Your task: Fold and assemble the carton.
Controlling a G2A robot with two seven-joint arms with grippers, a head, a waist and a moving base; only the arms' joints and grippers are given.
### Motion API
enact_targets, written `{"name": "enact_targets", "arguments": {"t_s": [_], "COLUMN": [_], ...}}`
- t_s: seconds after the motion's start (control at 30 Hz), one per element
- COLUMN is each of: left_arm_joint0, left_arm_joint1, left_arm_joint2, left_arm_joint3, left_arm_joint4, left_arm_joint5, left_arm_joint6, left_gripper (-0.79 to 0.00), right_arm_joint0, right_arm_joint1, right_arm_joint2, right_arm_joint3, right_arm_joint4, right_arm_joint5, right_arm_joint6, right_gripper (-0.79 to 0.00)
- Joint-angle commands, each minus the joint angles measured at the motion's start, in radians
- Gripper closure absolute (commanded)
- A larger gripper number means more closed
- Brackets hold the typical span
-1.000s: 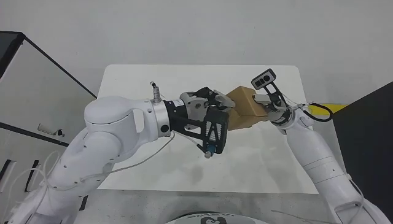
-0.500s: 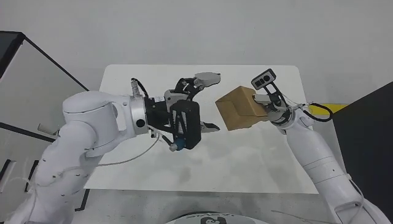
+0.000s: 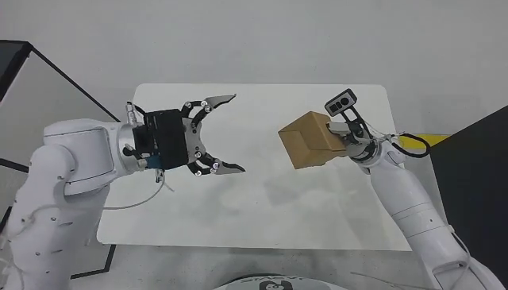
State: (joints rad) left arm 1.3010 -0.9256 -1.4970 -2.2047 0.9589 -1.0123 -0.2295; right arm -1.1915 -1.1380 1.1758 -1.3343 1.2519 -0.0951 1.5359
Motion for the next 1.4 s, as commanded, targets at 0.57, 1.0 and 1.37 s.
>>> {"name": "enact_targets", "arguments": {"t_s": [0.57, 1.0, 1.37], "left_arm_joint0": [0.089, 0.089, 0.089], "left_arm_joint1": [0.106, 0.106, 0.106], "left_arm_joint2": [-0.102, -0.102, -0.102], "left_arm_joint3": [-0.002, -0.002, -0.002], "left_arm_joint4": [-0.017, -0.017, -0.017], "left_arm_joint5": [0.000, 0.000, 0.000], "left_arm_joint6": [0.094, 0.094, 0.094], "left_gripper": [-0.785, -0.785, -0.785], "right_arm_joint0": [0.000, 0.068, 0.154], "right_arm_joint1": [0.000, 0.065, 0.088], "right_arm_joint2": [0.000, 0.179, 0.137], "right_arm_joint3": [0.000, -0.265, -0.494], "right_arm_joint4": [0.000, -0.679, -1.151], "right_arm_joint5": [0.000, -0.087, -0.091], "right_arm_joint6": [0.000, -0.096, -0.074], "right_gripper": [0.000, 0.000, 0.000]}}
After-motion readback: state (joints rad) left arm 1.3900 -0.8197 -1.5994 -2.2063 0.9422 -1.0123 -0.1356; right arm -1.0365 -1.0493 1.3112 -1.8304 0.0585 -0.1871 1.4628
